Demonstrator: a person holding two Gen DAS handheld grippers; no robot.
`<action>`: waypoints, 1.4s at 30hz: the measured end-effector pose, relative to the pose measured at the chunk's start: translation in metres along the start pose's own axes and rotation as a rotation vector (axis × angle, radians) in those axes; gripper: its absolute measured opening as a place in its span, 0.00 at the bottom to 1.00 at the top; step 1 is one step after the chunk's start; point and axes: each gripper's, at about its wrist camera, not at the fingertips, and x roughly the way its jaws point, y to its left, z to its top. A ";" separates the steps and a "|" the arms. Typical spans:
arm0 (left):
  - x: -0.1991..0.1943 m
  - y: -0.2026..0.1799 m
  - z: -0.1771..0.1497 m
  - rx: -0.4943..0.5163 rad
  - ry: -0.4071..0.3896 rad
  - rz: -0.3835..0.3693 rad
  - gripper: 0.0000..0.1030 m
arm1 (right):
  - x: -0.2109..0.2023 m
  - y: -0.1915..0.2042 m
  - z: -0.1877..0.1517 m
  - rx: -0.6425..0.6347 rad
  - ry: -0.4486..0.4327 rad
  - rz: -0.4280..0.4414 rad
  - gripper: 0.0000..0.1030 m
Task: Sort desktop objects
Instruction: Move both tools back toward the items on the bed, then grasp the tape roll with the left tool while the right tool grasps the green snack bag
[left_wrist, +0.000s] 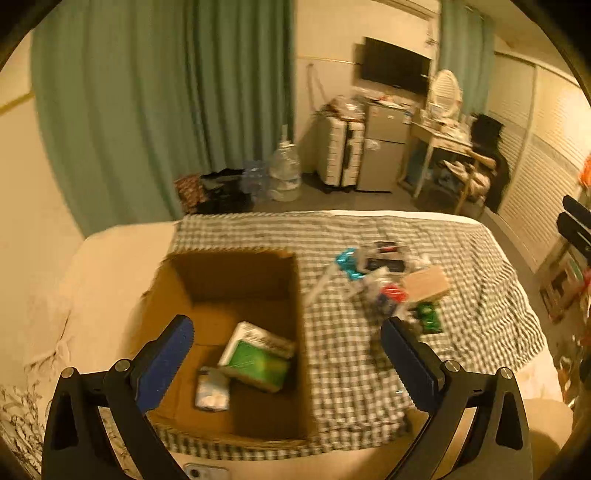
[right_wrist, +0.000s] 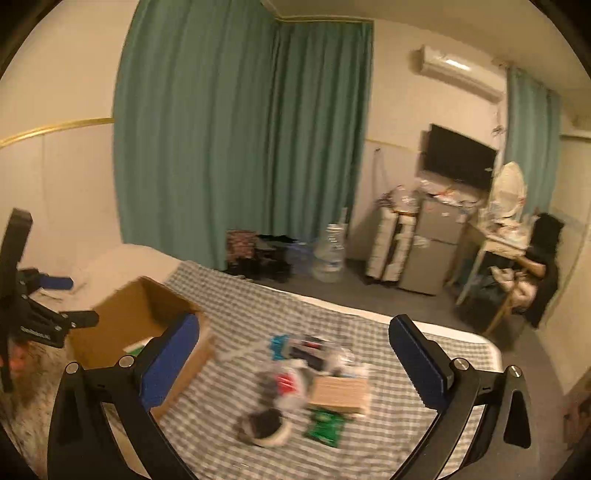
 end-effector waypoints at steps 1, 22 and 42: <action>-0.002 -0.015 0.005 0.017 -0.010 -0.001 1.00 | -0.006 -0.008 -0.001 -0.005 -0.004 -0.014 1.00; 0.200 -0.172 -0.090 -0.232 0.295 -0.003 1.00 | 0.069 -0.100 -0.147 0.354 0.032 -0.135 1.00; 0.287 -0.149 -0.112 -0.413 0.436 -0.123 0.79 | 0.165 -0.097 -0.227 0.481 0.309 -0.023 1.00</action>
